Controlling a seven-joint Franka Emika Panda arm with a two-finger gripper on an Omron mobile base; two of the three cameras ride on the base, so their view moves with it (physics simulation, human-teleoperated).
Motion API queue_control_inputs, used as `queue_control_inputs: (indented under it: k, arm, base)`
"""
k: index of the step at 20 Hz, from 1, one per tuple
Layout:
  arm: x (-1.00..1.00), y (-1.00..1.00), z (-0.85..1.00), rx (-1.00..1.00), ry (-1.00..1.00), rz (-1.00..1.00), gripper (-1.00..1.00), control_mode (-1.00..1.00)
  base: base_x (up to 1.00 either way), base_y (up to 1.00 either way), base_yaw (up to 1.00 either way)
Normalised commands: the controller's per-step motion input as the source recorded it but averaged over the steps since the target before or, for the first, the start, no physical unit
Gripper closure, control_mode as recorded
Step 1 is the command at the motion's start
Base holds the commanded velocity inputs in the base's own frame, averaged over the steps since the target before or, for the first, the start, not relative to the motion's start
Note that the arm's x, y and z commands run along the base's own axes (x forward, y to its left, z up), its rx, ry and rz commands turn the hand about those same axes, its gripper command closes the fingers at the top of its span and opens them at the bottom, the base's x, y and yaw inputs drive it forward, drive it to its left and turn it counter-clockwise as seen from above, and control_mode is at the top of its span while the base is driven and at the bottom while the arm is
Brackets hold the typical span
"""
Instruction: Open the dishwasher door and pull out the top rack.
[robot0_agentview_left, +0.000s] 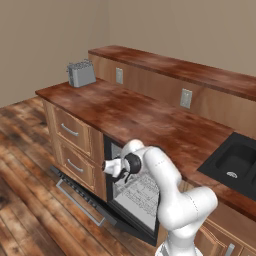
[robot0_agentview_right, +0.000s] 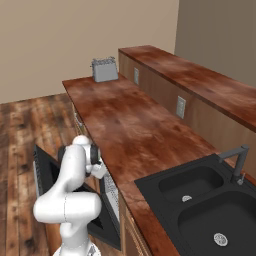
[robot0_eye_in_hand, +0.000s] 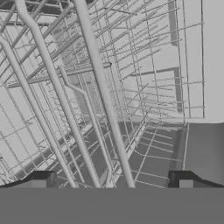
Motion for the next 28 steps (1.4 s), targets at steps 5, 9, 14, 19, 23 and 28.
queue_control_inputs:
  k: [5,9,14,19,23,28]
  arm:
    - [0.25,0.00,-0.37,0.00,0.00,0.00,-1.00,-1.00]
    - [0.23,0.00,-0.33,0.00,0.00,0.00,-1.00,-1.00]
    - [0.07,-0.07,-0.43,0.00,0.00,0.00,-1.00,-1.00]
    - [0.00,-0.20,-0.49,0.04,0.00,0.03,-1.00,-1.00]
    - [0.00,-0.14,-0.54,0.05,0.00,0.04,-1.00,-1.00]
    - [0.00,-0.02,-0.58,0.04,0.01,0.04,1.00,-1.00]
  base:
    - [0.00,0.00,0.00]
    - [0.00,0.00,0.00]
    - [0.00,0.00,0.00]
    - [0.00,0.00,0.00]
    - [0.00,0.00,0.00]
    - [0.00,0.00,0.00]
